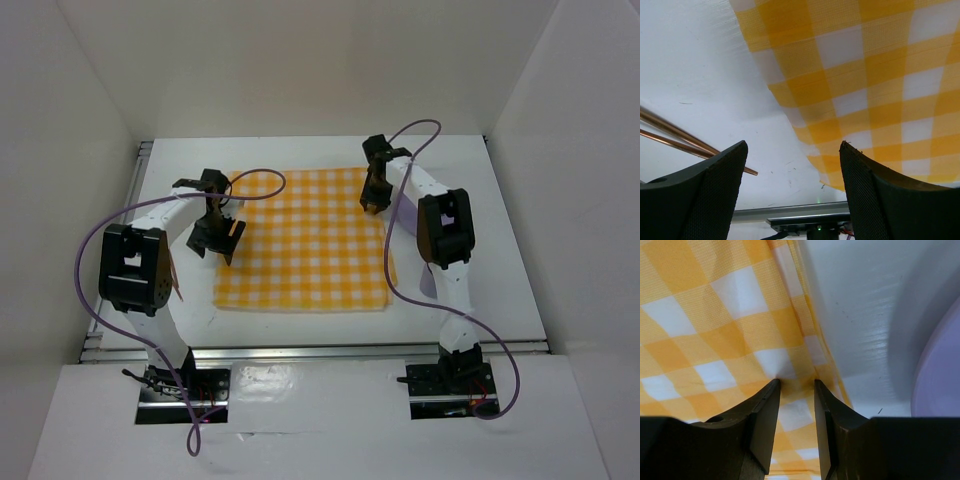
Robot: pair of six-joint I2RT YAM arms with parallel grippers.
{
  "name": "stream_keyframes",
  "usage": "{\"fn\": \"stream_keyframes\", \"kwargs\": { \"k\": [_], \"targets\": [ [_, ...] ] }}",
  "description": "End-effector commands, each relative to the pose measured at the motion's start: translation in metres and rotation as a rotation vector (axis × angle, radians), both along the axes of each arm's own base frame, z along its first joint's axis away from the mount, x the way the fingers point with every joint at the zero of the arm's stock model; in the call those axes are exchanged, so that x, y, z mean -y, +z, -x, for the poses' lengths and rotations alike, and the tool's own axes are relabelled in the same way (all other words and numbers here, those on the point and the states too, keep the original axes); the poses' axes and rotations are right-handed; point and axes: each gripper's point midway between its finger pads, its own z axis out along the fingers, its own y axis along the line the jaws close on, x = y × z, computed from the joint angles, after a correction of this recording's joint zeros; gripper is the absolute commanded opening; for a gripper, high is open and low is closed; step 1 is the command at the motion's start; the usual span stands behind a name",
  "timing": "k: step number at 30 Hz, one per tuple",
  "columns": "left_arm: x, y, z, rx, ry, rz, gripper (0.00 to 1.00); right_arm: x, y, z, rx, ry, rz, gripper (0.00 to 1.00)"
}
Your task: Set the dinner table for one person
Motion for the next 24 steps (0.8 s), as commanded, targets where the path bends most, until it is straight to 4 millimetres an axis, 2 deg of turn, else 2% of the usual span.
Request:
{"fn": "stream_keyframes", "kwargs": {
  "k": [1, 2, 4, 5, 8, 9, 10, 11, 12, 15, 16, 18, 20, 22, 24],
  "targets": [
    [0.004, 0.011, -0.005, 0.025, 0.006, 0.025, 0.81, -0.001, -0.011, -0.014, 0.038, 0.012, -0.021, 0.4],
    [0.004, 0.011, -0.006, 0.025, 0.006, 0.025, 0.81, 0.003, -0.011, -0.015, 0.038, 0.003, -0.021, 0.4],
    [0.003, 0.012, -0.006, 0.026, 0.007, 0.016, 0.81, 0.0, 0.003, -0.03, 0.078, 0.005, -0.064, 0.39],
    [0.003, 0.014, -0.006, 0.035, 0.007, 0.017, 0.81, -0.001, 0.004, -0.031, 0.072, 0.005, -0.063, 0.39],
    [-0.001, 0.014, -0.006, 0.037, 0.01, -0.002, 0.81, -0.003, 0.004, -0.023, 0.027, 0.014, -0.077, 0.4],
    [-0.001, 0.018, -0.007, 0.049, 0.01, -0.001, 0.81, -0.005, 0.022, -0.022, 0.058, 0.02, -0.096, 0.43],
    [-0.003, 0.018, -0.007, 0.051, 0.011, -0.013, 0.81, -0.009, 0.031, -0.02, 0.074, 0.029, -0.12, 0.43],
    [-0.004, 0.021, -0.008, 0.061, 0.013, -0.021, 0.81, -0.006, 0.029, -0.009, 0.064, 0.028, -0.118, 0.43],
    [-0.004, 0.025, -0.008, 0.073, 0.013, -0.02, 0.81, -0.007, 0.063, -0.013, 0.148, 0.033, -0.138, 0.44],
    [-0.008, 0.035, -0.017, 0.111, 0.024, -0.026, 0.81, -0.003, 0.101, -0.008, 0.228, 0.04, -0.142, 0.48],
    [-0.009, 0.042, -0.02, 0.135, 0.027, -0.032, 0.81, -0.005, 0.126, -0.004, 0.272, 0.045, -0.143, 0.5],
    [-0.012, 0.052, -0.028, 0.162, 0.047, -0.028, 0.81, -0.002, 0.16, -0.002, 0.34, 0.072, -0.132, 0.52],
    [-0.011, 0.07, -0.035, 0.211, 0.059, -0.02, 0.81, -0.003, 0.173, 0.009, 0.345, 0.1, -0.123, 0.57],
    [-0.018, 0.079, -0.038, 0.241, 0.092, -0.017, 0.81, 0.004, 0.193, 0.019, 0.365, 0.097, -0.104, 0.59],
    [-0.022, 0.088, -0.037, 0.269, 0.104, -0.015, 0.81, 0.016, 0.197, 0.028, 0.364, 0.097, -0.05, 0.63]
  ]
}}
